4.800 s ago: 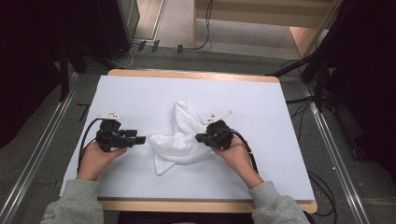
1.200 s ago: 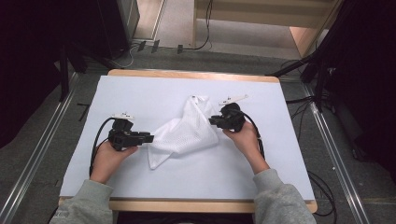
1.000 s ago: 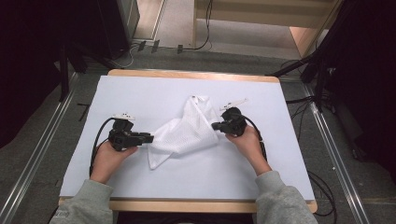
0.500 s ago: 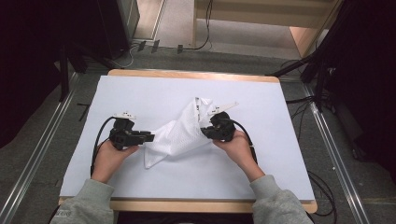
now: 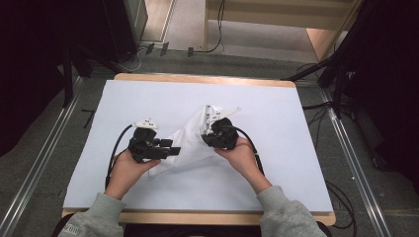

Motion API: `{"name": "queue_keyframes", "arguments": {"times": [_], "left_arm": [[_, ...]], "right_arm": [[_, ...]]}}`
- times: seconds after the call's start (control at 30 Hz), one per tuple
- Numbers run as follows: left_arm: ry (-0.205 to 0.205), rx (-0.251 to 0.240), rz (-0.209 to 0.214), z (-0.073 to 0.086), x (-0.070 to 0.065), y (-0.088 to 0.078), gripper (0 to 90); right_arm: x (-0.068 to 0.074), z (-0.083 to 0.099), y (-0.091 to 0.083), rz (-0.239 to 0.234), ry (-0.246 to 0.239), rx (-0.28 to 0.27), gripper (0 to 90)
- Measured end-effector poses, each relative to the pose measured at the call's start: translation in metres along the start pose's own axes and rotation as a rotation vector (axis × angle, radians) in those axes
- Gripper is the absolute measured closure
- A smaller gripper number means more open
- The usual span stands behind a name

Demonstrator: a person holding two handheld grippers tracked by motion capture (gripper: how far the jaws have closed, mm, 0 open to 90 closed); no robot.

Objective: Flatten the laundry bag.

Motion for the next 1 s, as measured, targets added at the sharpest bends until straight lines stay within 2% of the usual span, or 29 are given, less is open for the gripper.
{"name": "queue_keyframes", "arguments": {"times": [0.03, 0.13, 0.2, 0.23, 0.27, 0.3, 0.37, 0.47, 0.53, 0.63, 0.67, 0.73, 0.77, 0.83, 0.87, 0.9, 0.93, 0.97, 1.0], "left_arm": [[0.000, 0.000, 0.000, 0.000, 0.000, 0.000, 46.1], [0.034, 0.031, 0.005, 0.004, -0.007, 0.014, 45.0], [0.049, 0.056, -0.008, 0.006, -0.010, 0.022, 47.3], [0.063, 0.074, -0.023, 0.008, -0.010, 0.026, 53.0], [0.073, 0.083, -0.034, 0.009, -0.010, 0.029, 62.7], [0.071, 0.089, -0.028, 0.009, -0.009, 0.032, 80.1], [0.066, 0.089, -0.016, 0.008, -0.008, 0.031, 89.3], [0.057, 0.075, -0.012, 0.007, -0.005, 0.026, 90.0], [0.042, 0.054, -0.010, 0.005, 0.001, 0.019, 90.0], [0.027, 0.049, -0.009, 0.004, 0.007, 0.014, 90.0], [0.027, 0.049, -0.009, 0.004, 0.007, 0.014, 90.0], [-0.008, 0.028, -0.006, 0.003, 0.014, 0.009, 90.0], [-0.008, 0.028, -0.006, 0.003, 0.014, 0.009, 90.0], [-0.026, 0.017, -0.007, 0.002, 0.020, 0.006, 90.0], [-0.045, 0.007, -0.001, 0.001, 0.025, 0.002, 90.0], [-0.045, 0.007, -0.001, 0.001, 0.025, 0.002, 90.0], [-0.058, -0.002, -0.001, 0.001, 0.028, 0.000, 90.0], [-0.075, -0.013, 0.000, 0.000, 0.034, -0.004, 90.0], [-0.075, -0.013, 0.000, 0.000, 0.034, -0.004, 90.0]], "right_arm": [[0.000, 0.000, 0.000, 0.000, 0.000, 0.000, 90.0], [0.000, 0.000, 0.001, 0.002, 0.003, 0.003, 90.0], [0.000, 0.000, 0.001, 0.004, 0.003, 0.003, 90.0], [0.000, 0.000, 0.001, 0.004, 0.007, 0.001, 90.0], [0.000, 0.000, 0.001, 0.005, 0.008, 0.003, 90.0], [-0.001, 0.001, 0.001, 0.007, 0.007, 0.004, 90.0], [-0.004, 0.001, 0.000, 0.014, -0.008, 0.002, 90.0], [-0.007, 0.002, -0.005, 0.034, -0.003, -0.002, 90.0], [-0.021, 0.004, -0.017, 0.076, 0.016, -0.018, 90.0], [-0.034, 0.008, -0.028, 0.110, 0.041, -0.029, 87.5], [-0.038, 0.009, -0.029, 0.116, 0.041, -0.029, 85.9], [-0.044, 0.013, -0.034, 0.138, 0.051, -0.027, 83.4], [-0.044, 0.013, -0.034, 0.138, 0.051, -0.027, 83.4], [-0.048, 0.016, -0.036, 0.142, 0.062, -0.022, 78.2], [-0.050, 0.018, -0.034, 0.136, 0.066, -0.022, 71.9], [-0.050, 0.018, -0.034, 0.136, 0.066, -0.022, 71.9], [-0.050, 0.020, -0.030, 0.136, 0.062, -0.011, 63.2], [-0.050, 0.021, -0.028, 0.144, 0.063, -0.005, 58.5], [-0.050, 0.022, -0.027, 0.152, 0.057, 0.001, 54.4]]}}
Point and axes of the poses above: each handheld gripper's, and its own axes: y roughly forward along the jaws, z roughly out of its underside, x roughly to its left, the point moved 7 cm from there along y, roughly forward along the jaws, and after that the axes turned 8 degrees about -z, right-handed, at the moved point
